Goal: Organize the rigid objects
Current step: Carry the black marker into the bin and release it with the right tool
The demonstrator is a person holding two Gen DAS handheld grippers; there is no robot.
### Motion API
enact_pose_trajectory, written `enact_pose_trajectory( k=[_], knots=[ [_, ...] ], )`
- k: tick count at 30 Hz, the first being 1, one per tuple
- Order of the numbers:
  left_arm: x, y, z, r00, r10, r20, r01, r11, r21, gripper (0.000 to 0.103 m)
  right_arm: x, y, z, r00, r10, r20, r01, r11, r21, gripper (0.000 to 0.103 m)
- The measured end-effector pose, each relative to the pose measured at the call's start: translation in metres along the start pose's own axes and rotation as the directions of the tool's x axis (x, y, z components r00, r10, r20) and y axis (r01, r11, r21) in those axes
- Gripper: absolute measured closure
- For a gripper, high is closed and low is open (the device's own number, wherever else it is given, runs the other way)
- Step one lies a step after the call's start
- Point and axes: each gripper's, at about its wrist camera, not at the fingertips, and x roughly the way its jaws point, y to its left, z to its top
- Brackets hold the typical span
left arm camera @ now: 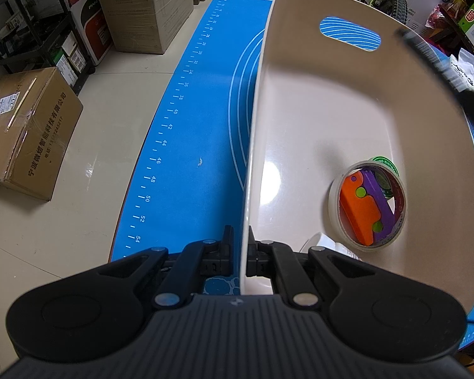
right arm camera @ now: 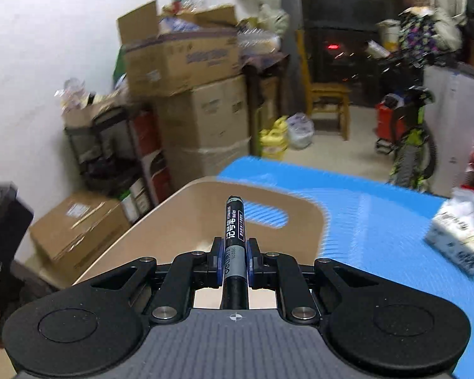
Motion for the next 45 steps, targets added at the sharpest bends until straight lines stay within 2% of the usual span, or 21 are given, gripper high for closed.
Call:
enact_pose_trajectory(
  k=[5,9,14,16,17,18,20,25,30,33,37,42,45],
  knots=[
    [0.000,0.000,0.000,1.000,-0.001,0.000,0.001,1.000,0.000,0.095,0.027,0.014,-0.012,0.995,0.009,-0.102,-0.012,1.000,-0.025,0.078],
    [0.000,0.000,0.000,1.000,-0.001,0.000,0.001,1.000,0.000,0.095,0.046,0.017,-0.017,0.981,0.006,-0.191,-0.010,1.000,-0.022,0.078],
    [0.000,0.000,0.000,1.000,0.000,0.000,0.000,1.000,0.000,0.095,0.053,0.016,-0.027,0.969,0.003,-0.247,-0.009,1.000,-0.021,0.078],
    [0.000,0.000,0.000,1.000,0.000,0.000,0.000,1.000,0.000,0.095,0.049,0.014,-0.028,0.973,0.007,-0.230,-0.010,1.000,-0.011,0.075],
    [0.000,0.000,-0.001,1.000,0.000,0.000,0.000,1.000,-0.001,0.095,0.046,0.013,-0.027,0.976,0.011,-0.217,-0.012,1.000,-0.002,0.062],
    [0.000,0.000,0.000,1.000,-0.001,0.000,0.001,1.000,0.000,0.095,0.042,0.011,-0.026,0.979,0.020,-0.203,-0.018,1.000,0.010,0.052],
    [0.000,0.000,0.000,1.000,-0.001,0.000,0.001,1.000,-0.001,0.095,0.033,0.009,-0.023,0.986,0.024,-0.164,-0.021,1.000,0.018,0.046],
    [0.000,0.000,-0.001,1.000,-0.001,0.000,0.001,1.000,0.000,0.095,0.004,-0.004,-0.009,0.999,-0.009,-0.052,0.011,0.999,0.036,0.041],
    [-0.001,0.000,0.000,1.000,-0.003,0.000,0.003,1.000,-0.001,0.095,-0.024,-0.030,-0.002,0.994,-0.103,0.035,0.102,0.994,0.044,0.035],
    [-0.001,-0.001,0.000,1.000,-0.003,0.001,0.003,1.000,-0.002,0.095,-0.028,-0.055,-0.005,0.983,-0.184,0.022,0.182,0.981,0.060,0.035],
    [-0.001,0.000,0.000,1.000,-0.002,0.001,0.002,1.000,-0.001,0.095,-0.024,-0.091,-0.018,0.968,-0.248,-0.031,0.250,0.961,0.118,0.035],
    [-0.001,0.000,0.000,1.000,-0.003,0.001,0.003,1.000,-0.001,0.095,-0.002,-0.128,-0.046,0.958,-0.249,-0.141,0.277,0.932,0.235,0.035],
    [-0.001,0.000,0.000,1.000,-0.003,0.001,0.003,1.000,-0.001,0.095,0.014,-0.135,-0.063,0.944,-0.271,-0.189,0.311,0.923,0.227,0.035]
  ],
)
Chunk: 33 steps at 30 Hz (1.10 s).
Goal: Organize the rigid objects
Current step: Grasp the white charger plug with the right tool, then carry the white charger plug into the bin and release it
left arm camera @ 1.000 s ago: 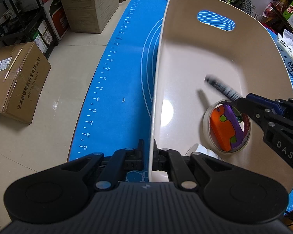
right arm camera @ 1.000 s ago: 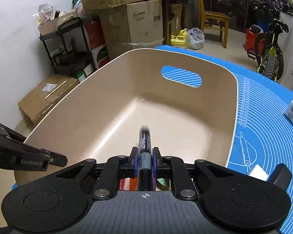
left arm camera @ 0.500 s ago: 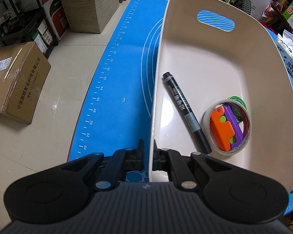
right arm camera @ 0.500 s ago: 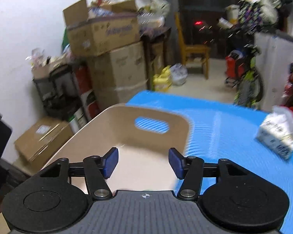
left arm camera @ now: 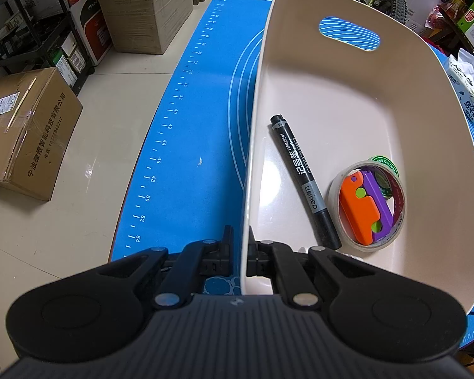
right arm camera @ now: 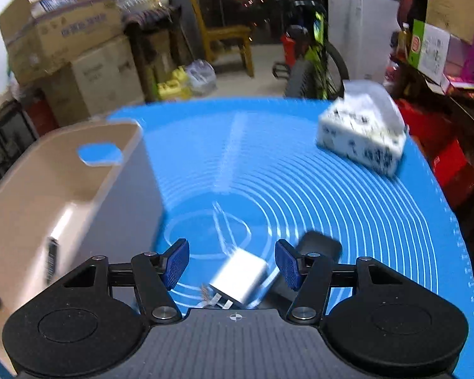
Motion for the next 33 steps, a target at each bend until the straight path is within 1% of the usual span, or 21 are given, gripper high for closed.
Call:
enact_pose_trajectory(
  k=[4,8,11,16,18,21,24,25,33],
  knots=[
    [0.000,0.000,0.000,1.000,-0.001,0.000,0.001,1.000,-0.001,0.095,0.021,0.002,-0.011,0.999,-0.020,-0.038,0.020,1.000,0.006,0.035],
    [0.000,0.000,0.000,1.000,-0.002,0.000,0.002,1.000,-0.001,0.095,0.033,0.005,-0.015,0.997,-0.033,-0.063,0.033,0.999,-0.005,0.036],
    [0.000,0.000,0.000,1.000,0.000,0.000,0.000,1.000,-0.001,0.095,0.036,0.014,-0.016,0.997,-0.044,-0.061,0.041,0.998,-0.049,0.035],
    [0.000,0.000,0.000,1.000,0.002,0.000,-0.002,1.000,0.001,0.095,0.046,0.023,-0.019,0.995,-0.064,-0.072,0.059,0.996,-0.065,0.035],
    [0.000,0.000,0.000,1.000,0.001,0.000,-0.001,1.000,0.001,0.095,0.052,0.024,-0.020,0.994,-0.071,-0.079,0.066,0.996,-0.063,0.044],
    [-0.001,0.001,0.000,1.000,-0.001,-0.001,0.001,1.000,-0.001,0.095,0.053,0.024,-0.023,0.995,-0.081,-0.057,0.077,0.995,-0.065,0.054],
    [-0.001,0.001,0.000,1.000,-0.001,-0.001,0.001,1.000,-0.001,0.095,0.052,0.021,-0.024,0.997,-0.066,-0.048,0.063,0.996,-0.059,0.059],
    [-0.001,0.001,0.000,1.000,-0.002,-0.001,0.002,1.000,-0.001,0.095,0.051,0.020,-0.024,0.997,-0.069,-0.045,0.066,0.996,-0.058,0.061],
    [-0.001,0.001,0.000,1.000,-0.002,-0.001,0.002,1.000,-0.001,0.094,0.031,0.013,-0.022,0.998,-0.063,0.023,0.063,0.998,-0.029,0.061]
  ],
)
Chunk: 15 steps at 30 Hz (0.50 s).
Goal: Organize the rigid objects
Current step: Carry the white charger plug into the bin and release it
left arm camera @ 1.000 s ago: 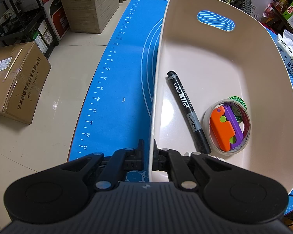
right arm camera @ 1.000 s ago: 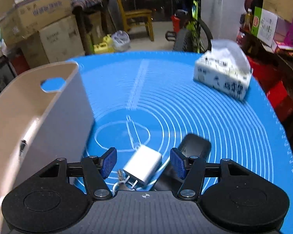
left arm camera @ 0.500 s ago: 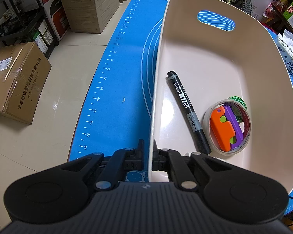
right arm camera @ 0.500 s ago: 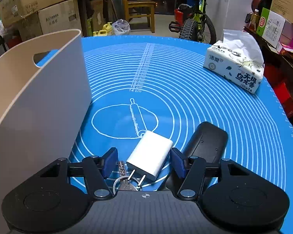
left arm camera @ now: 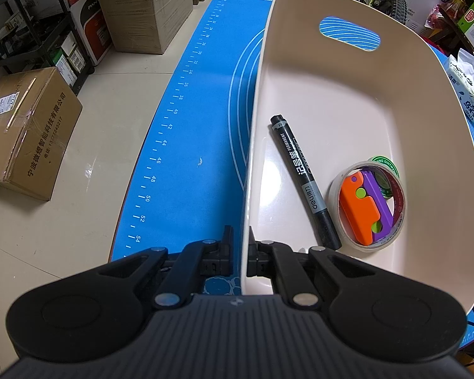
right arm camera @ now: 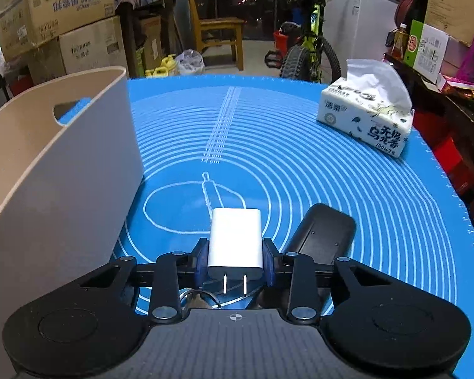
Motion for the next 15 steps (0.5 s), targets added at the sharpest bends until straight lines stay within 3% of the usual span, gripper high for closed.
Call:
enact_pose_trajectory(
  k=[8,15],
  knots=[
    [0.000,0.000,0.000,1.000,0.000,0.000,0.000,1.000,0.000,0.094,-0.046,0.003,0.024,0.990,0.071,0.125,-0.072,0.997,0.006,0.061],
    [0.000,0.000,0.000,1.000,0.000,0.000,0.000,1.000,0.000,0.094,-0.090,0.038,0.049,0.956,0.195,0.217,-0.184,0.980,-0.073,0.061]
  ],
)
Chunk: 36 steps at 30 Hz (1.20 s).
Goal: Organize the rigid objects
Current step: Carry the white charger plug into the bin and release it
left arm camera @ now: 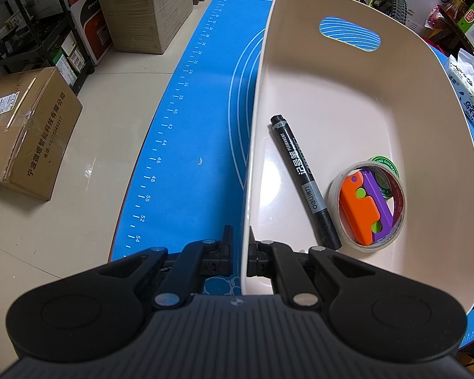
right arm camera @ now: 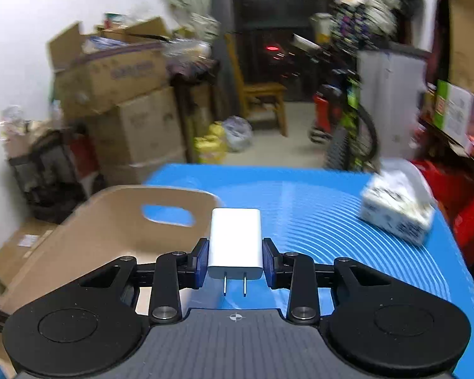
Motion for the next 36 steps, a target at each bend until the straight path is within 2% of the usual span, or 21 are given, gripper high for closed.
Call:
enact_pose_trajectory(
  k=[8,15,22,28,29,31,33,36],
  knots=[
    [0.000,0.000,0.000,1.000,0.000,0.000,0.000,1.000,0.000,0.094,0.001,0.055,0.007,0.990,0.135,-0.045,-0.139,0.985,-0.098,0.061],
    [0.000,0.001,0.000,1.000,-0.001,0.001,0.001,1.000,0.002,0.094,0.019,0.089,-0.010,0.974,0.162,-0.156,-0.189,0.965,-0.180,0.061],
    [0.001,0.001,0.000,1.000,-0.001,0.001,0.001,1.000,0.002,0.094,0.042,0.111,-0.024,0.931,0.132,-0.339,-0.220,0.947,-0.234,0.061],
    [0.001,0.001,0.000,1.000,-0.001,0.001,0.001,1.000,0.003,0.094,0.051,0.118,-0.035,0.892,0.117,-0.436,-0.245,0.936,-0.252,0.060],
    [0.001,0.001,0.000,1.000,-0.001,0.001,0.001,1.000,0.002,0.095,0.053,0.118,-0.036,0.889,0.119,-0.441,-0.247,0.937,-0.245,0.055],
    [0.001,0.001,0.000,1.000,-0.001,0.000,0.001,1.000,0.003,0.095,0.051,0.115,-0.035,0.892,0.130,-0.432,-0.245,0.944,-0.221,0.054],
    [0.001,0.001,0.000,1.000,-0.001,0.001,0.001,1.000,0.003,0.095,0.046,0.108,-0.033,0.902,0.144,-0.408,-0.244,0.948,-0.205,0.046],
    [0.001,0.001,0.000,1.000,-0.001,0.001,0.001,1.000,0.003,0.095,0.031,0.097,-0.025,0.932,0.169,-0.320,-0.238,0.953,-0.188,0.040]
  ],
)
